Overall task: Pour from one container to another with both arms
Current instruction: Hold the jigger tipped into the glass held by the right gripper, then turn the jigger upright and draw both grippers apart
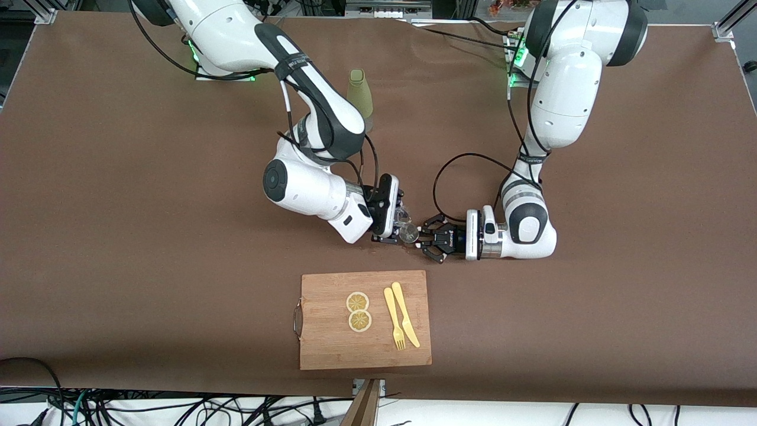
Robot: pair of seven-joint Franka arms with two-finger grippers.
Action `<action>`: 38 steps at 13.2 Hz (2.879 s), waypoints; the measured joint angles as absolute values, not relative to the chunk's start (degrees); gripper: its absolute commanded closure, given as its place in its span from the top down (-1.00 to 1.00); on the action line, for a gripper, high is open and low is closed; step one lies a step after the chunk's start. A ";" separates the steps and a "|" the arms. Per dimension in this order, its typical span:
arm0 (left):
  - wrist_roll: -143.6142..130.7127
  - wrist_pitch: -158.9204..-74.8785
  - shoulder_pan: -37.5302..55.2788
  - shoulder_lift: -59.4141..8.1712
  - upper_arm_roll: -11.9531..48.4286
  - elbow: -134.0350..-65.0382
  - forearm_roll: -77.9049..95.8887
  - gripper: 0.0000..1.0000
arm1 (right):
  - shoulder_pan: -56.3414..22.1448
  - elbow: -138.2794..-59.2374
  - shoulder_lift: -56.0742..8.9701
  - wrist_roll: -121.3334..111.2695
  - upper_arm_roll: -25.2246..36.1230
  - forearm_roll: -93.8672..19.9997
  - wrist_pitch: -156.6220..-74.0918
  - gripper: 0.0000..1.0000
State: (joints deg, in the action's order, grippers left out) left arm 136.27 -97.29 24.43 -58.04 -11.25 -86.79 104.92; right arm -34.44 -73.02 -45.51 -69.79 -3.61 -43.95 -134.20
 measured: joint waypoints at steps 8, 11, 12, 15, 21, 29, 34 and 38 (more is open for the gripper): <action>136.08 -97.79 24.53 -58.04 -11.25 -86.79 104.92 -1.00 | -34.59 -73.02 -45.51 -69.50 -3.61 -43.96 -134.31 -1.00; 135.96 -98.04 24.55 -58.04 -11.25 -86.79 104.92 -1.00 | -34.60 -72.93 -45.51 -69.51 -3.62 -46.26 -135.36 -1.00; 135.95 -98.07 24.56 -58.04 -11.25 -86.79 104.92 -1.00 | -34.59 -72.88 -45.51 -69.56 -3.62 -47.15 -135.78 -1.00; 135.93 -98.13 24.57 -58.04 -11.25 -86.78 104.92 -1.00 | -34.52 -72.53 -45.50 -69.60 -3.61 -48.93 -136.12 -1.00; 135.91 -98.19 24.57 -58.04 -11.26 -86.79 104.92 -1.00 | -33.74 -71.54 -45.16 -78.69 -3.38 -60.25 -136.24 -1.00; 137.86 -93.84 19.46 -58.04 -11.98 -87.18 104.20 -1.00 | -22.62 -71.48 -43.46 -93.04 -2.76 -64.86 -116.95 -1.00; 138.95 -86.72 10.60 -57.49 -12.86 -87.15 94.62 -1.00 | -11.16 -71.89 -43.09 -102.70 -2.55 -65.01 -99.86 -1.00; 139.09 -78.36 5.21 -57.44 -16.37 -87.19 90.15 -1.00 | -0.97 -74.93 -43.45 -112.21 -2.19 -64.96 -91.28 -1.00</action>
